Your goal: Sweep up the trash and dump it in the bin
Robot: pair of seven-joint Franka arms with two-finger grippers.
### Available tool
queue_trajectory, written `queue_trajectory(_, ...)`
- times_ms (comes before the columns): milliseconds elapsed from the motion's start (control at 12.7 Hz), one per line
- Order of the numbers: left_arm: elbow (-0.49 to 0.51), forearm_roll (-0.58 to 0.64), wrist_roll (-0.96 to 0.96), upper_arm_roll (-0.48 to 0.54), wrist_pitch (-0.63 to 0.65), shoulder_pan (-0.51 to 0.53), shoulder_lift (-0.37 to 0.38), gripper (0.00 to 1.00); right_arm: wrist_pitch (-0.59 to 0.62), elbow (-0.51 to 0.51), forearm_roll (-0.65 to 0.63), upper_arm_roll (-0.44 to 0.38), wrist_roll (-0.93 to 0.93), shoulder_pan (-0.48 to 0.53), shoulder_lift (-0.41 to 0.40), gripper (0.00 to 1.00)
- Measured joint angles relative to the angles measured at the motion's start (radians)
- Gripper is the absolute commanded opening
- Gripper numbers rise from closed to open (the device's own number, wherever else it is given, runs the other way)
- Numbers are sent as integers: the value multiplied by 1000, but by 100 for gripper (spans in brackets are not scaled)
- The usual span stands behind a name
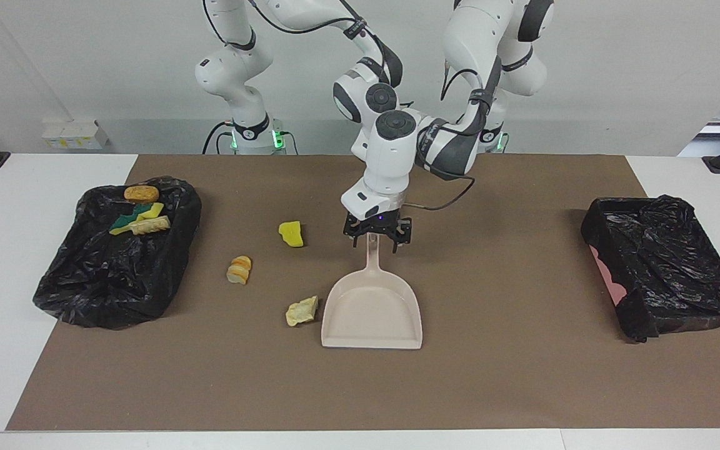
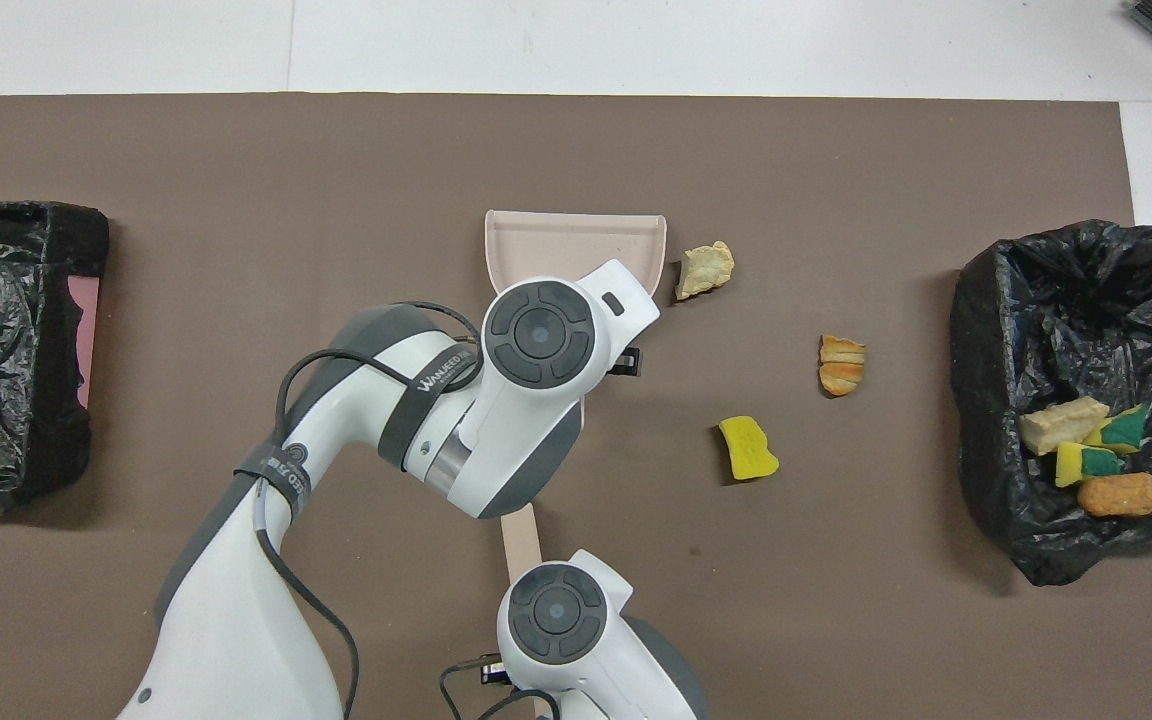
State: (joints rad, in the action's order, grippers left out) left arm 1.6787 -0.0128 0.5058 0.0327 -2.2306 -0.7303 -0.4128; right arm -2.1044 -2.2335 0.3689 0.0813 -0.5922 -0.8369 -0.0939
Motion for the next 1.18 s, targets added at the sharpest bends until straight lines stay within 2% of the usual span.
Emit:
queue_trajectory(79,18,0,7,0,-14,-5,-6,96,5,0,0,0,-11,-2,0,46)
queue_trajectory(158,26,0,11,1,-16,-7,-10,77,17,1,0,1,-22,-4,1,45)
queue_trajectory(237,29,0,11,3,-17,-7,-11,60,26,2,0,1,-33,-7,2,30)
queue_trajectory(316,30,0,12,4,-17,-7,-11,44,27,2,0,2,-37,-8,3,6)
queue_trajectory(395,31,0,12,4,-17,-7,-11,27,27,2,0,2,-38,-8,3,0)
queue_trajectory(473,33,0,12,4,-17,-7,-11,8,27,5,0,2,-38,-7,4,0)
queue_trajectory(552,35,0,12,4,-17,-7,-11,0,29,9,1,1,-42,-4,7,0)
queue_trajectory(710,36,0,12,5,-17,-7,-11,0,68,26,1,-3,-42,28,21,0)
queue_trajectory(947,34,0,-4,23,-14,1,11,0,211,65,-7,-10,-36,149,79,0)
queue_trajectory(1184,32,1,-202,33,74,68,89,0,354,88,-110,-16,14,281,124,0)
